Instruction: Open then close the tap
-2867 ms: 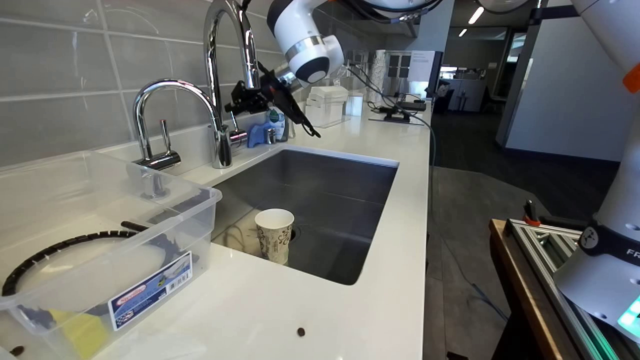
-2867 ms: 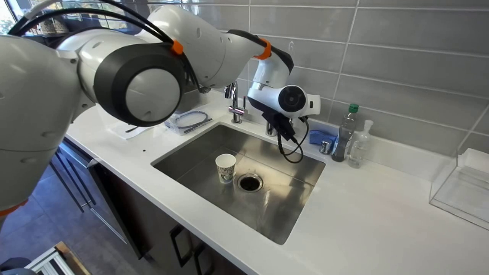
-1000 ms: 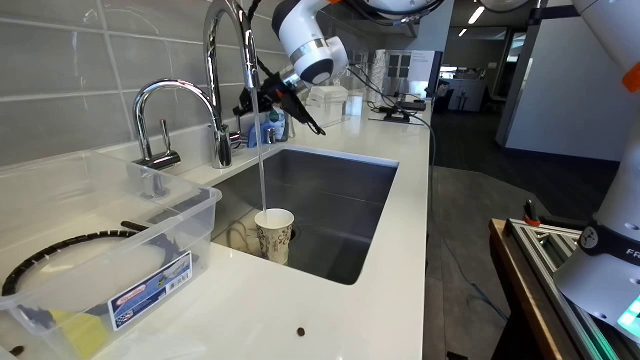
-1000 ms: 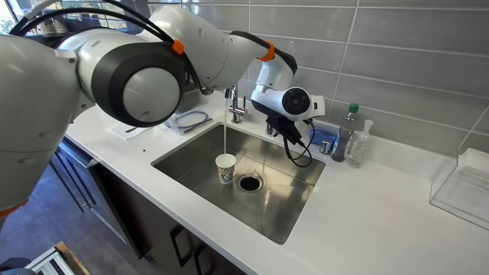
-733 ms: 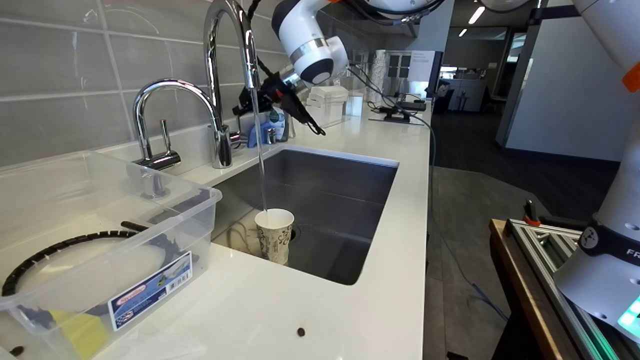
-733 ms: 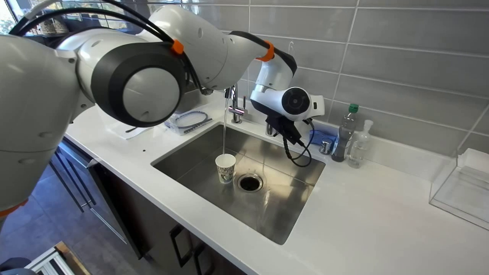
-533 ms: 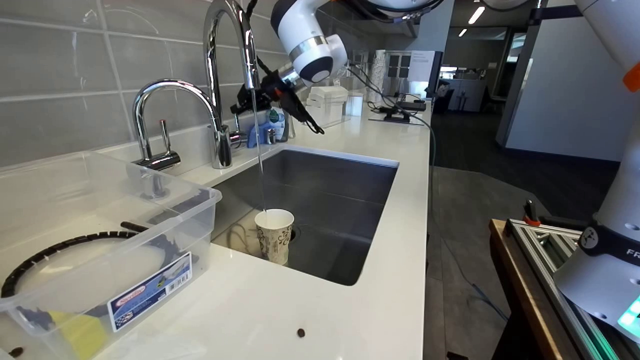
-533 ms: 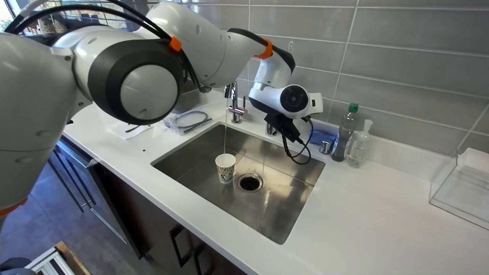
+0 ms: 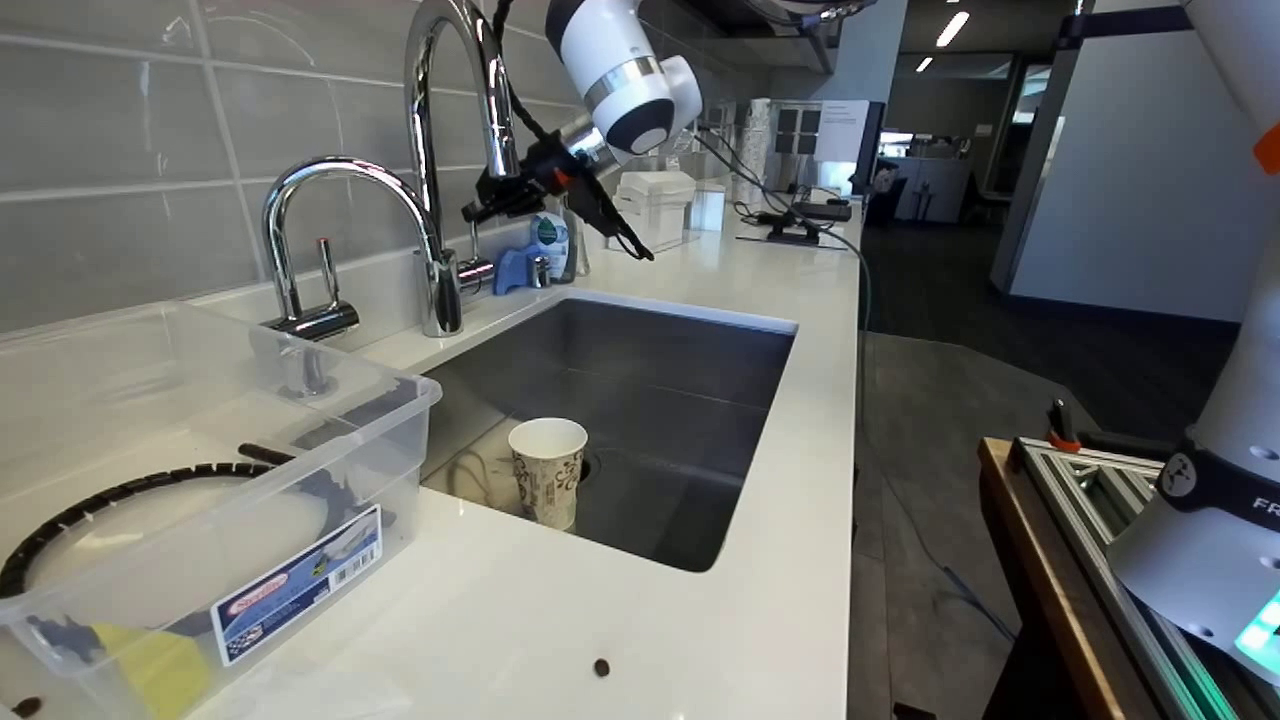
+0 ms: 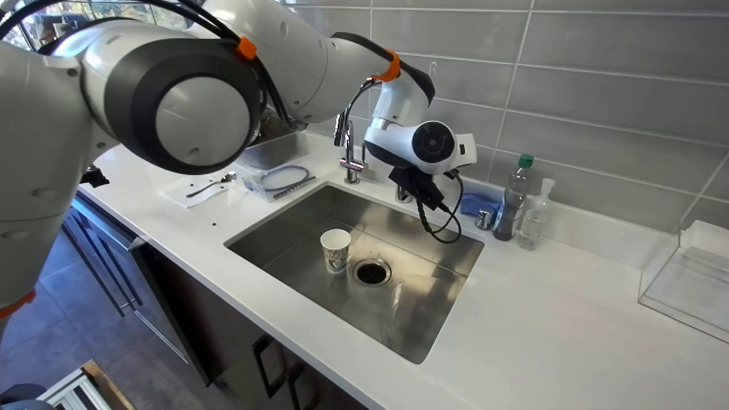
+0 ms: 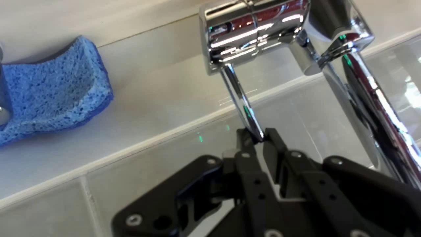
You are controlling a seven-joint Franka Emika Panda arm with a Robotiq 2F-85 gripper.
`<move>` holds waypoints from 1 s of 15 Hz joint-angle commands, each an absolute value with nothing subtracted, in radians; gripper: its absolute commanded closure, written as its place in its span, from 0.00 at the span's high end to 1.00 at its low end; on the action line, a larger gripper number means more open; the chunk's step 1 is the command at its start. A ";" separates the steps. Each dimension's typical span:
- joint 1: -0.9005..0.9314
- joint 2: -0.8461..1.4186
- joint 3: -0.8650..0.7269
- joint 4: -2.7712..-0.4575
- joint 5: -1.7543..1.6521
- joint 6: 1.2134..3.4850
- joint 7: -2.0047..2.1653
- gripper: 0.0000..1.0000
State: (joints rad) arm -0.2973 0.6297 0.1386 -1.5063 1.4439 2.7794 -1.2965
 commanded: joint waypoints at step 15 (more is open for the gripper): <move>-0.095 0.163 -0.170 -1.848 0.411 2.332 -0.569 1.00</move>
